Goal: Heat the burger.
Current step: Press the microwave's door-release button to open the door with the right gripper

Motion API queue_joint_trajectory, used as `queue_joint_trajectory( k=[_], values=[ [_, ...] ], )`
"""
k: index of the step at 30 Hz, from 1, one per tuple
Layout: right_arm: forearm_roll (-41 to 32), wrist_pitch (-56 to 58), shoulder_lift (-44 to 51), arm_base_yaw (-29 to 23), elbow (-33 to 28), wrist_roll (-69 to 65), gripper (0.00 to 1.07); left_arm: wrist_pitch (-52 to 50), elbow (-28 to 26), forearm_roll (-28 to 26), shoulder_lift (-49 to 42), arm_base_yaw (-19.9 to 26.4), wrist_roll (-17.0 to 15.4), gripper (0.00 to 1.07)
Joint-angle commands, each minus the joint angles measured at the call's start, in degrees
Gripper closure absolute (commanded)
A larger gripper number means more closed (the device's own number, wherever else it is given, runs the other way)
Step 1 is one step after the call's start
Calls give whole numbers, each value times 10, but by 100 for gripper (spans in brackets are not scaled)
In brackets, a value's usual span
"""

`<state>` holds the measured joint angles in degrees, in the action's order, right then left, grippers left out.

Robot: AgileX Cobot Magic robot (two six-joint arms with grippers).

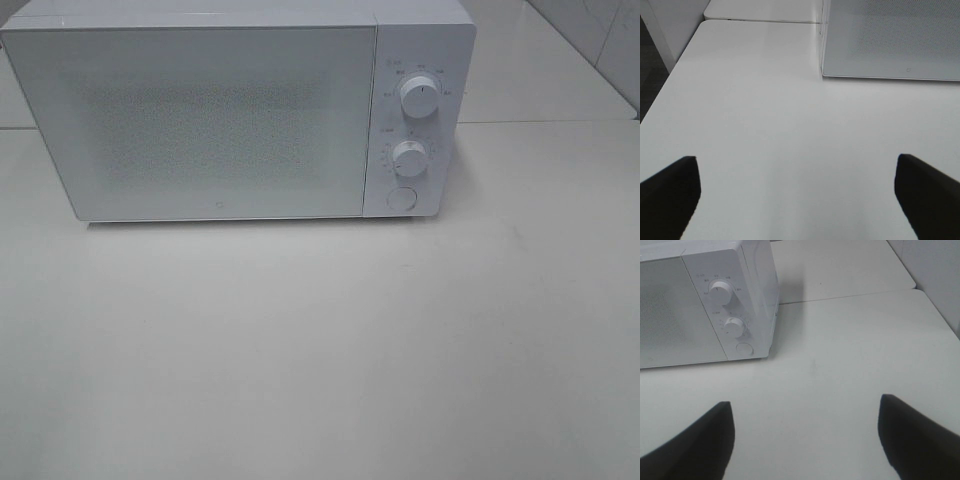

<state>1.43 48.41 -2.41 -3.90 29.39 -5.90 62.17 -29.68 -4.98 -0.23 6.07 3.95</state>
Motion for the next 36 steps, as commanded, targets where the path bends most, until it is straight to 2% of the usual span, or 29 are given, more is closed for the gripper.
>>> queue_joint_trajectory(
  k=[1,7,9,26,36],
  values=[
    [13,-66,-30,2,-1,4,31,-9,1,1,-10,2,-3,9],
    [13,-128,-64,2,-16,4,31,-9,1,1,-10,2,-3,9],
    [13,-183,-109,2,-27,4,31,-9,1,1,-10,2,-3,9],
    [11,-405,-331,2,-28,3,31,-9,1,1,-10,2,-3,9],
    [11,-517,-430,2,-28,3,31,-9,1,1,-10,2,-3,9]
  ],
)
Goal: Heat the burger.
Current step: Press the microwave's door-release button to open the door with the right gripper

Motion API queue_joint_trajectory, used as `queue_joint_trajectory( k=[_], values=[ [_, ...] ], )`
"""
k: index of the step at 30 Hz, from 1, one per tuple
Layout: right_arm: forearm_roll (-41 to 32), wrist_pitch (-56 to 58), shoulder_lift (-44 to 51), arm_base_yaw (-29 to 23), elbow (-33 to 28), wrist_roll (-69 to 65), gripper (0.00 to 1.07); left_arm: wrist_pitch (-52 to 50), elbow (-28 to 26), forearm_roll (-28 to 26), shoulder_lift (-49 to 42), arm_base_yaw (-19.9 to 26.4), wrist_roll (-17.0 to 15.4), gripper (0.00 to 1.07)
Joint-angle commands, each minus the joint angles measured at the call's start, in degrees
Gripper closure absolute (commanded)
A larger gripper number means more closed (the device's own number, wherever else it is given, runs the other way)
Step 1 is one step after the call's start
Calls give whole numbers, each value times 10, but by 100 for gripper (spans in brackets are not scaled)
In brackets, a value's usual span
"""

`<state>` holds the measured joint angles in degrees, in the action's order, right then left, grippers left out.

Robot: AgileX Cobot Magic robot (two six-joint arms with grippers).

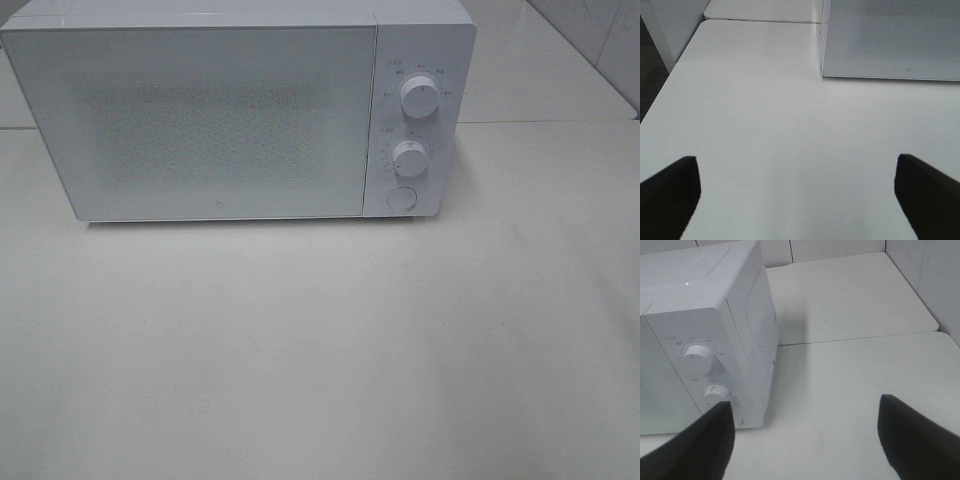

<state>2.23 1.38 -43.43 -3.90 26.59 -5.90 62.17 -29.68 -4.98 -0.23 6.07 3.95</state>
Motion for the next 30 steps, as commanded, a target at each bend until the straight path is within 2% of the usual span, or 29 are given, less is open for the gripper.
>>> queue_joint_trajectory(
  k=[1,9,14,24,29,30],
  values=[
    [3,-74,-36,2,0,3,31,-9,1,1,-10,2,-3,9],
    [3,-162,-102,2,-2,3,31,-9,1,1,-10,2,-3,9],
    [2,-325,-171,2,-42,11,31,-9,1,1,-10,2,-3,9],
    [-57,-466,-247,1,-116,37,31,-9,1,1,-10,2,-3,9],
    [-87,-524,-282,-32,-145,49,31,-9,1,1,-10,2,-3,9],
    [-108,-551,-303,-58,-152,68,31,-9,1,1,-10,2,-3,9]
  ],
)
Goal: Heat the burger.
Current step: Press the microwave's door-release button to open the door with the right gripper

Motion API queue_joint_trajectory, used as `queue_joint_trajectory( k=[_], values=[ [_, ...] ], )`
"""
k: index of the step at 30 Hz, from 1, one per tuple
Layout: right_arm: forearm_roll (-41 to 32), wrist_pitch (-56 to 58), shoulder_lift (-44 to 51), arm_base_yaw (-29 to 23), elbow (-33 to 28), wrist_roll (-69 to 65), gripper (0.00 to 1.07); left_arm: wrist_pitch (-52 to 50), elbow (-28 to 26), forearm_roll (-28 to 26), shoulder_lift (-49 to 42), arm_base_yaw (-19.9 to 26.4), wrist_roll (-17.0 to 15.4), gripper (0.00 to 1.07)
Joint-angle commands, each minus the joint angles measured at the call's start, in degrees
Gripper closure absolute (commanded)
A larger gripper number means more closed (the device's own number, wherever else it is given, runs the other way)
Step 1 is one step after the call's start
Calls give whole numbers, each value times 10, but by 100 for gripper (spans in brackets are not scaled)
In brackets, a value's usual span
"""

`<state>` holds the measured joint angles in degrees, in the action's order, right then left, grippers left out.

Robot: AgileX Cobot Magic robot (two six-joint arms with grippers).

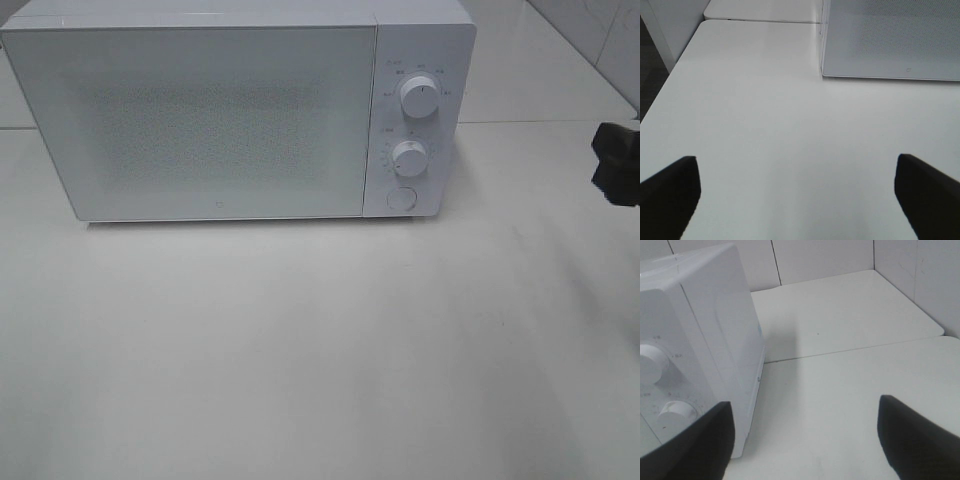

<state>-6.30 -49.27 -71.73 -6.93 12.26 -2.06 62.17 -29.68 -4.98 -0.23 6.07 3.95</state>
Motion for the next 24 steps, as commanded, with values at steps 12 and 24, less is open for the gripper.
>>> queue_joint_trajectory(
  k=[12,24],
  values=[
    [-233,-207,-162,-241,-11,101,31,-9,1,1,-10,2,-3,9],
    [-344,-233,-244,-380,40,150,31,-9,1,1,-10,2,-3,9]
  ],
)
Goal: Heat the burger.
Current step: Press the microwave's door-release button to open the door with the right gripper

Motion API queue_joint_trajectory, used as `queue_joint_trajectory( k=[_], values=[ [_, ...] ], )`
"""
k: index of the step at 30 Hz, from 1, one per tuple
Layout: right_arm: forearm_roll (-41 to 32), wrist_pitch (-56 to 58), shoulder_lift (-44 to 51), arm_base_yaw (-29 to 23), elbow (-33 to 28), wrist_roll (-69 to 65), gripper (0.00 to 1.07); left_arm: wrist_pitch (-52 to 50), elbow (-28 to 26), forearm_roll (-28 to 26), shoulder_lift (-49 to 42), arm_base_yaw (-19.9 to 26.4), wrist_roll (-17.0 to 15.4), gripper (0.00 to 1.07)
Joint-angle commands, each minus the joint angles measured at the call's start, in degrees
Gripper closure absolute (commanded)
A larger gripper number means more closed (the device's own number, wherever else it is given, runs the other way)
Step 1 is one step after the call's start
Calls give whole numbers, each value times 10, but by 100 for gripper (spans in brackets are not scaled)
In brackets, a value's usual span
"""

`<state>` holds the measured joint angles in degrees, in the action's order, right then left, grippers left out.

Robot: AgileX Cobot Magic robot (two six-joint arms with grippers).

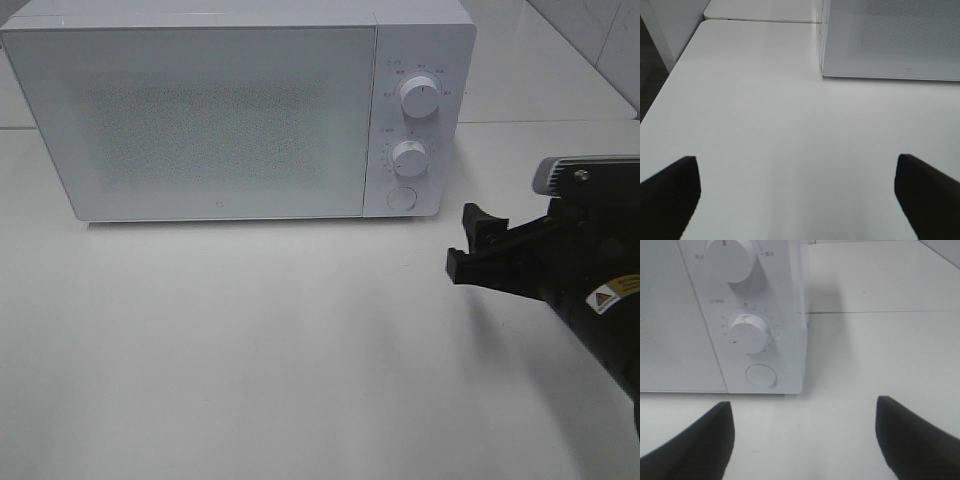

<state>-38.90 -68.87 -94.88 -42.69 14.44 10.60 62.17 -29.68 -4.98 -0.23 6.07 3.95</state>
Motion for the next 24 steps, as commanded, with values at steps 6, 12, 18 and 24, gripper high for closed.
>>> queue_joint_trajectory(
  k=[6,12,18,24],
  values=[
    [-30,-30,-36,-49,48,23,32,-9,1,1,-10,2,-3,9],
    [-41,-22,-36,-49,60,-3,36,-9,1,1,-10,2,-3,9],
    [-41,-17,-36,-49,60,-204,44,-9,1,1,-10,2,-3,9],
    [-39,12,-36,-49,60,-472,57,-9,1,1,-10,2,-3,9]
  ],
)
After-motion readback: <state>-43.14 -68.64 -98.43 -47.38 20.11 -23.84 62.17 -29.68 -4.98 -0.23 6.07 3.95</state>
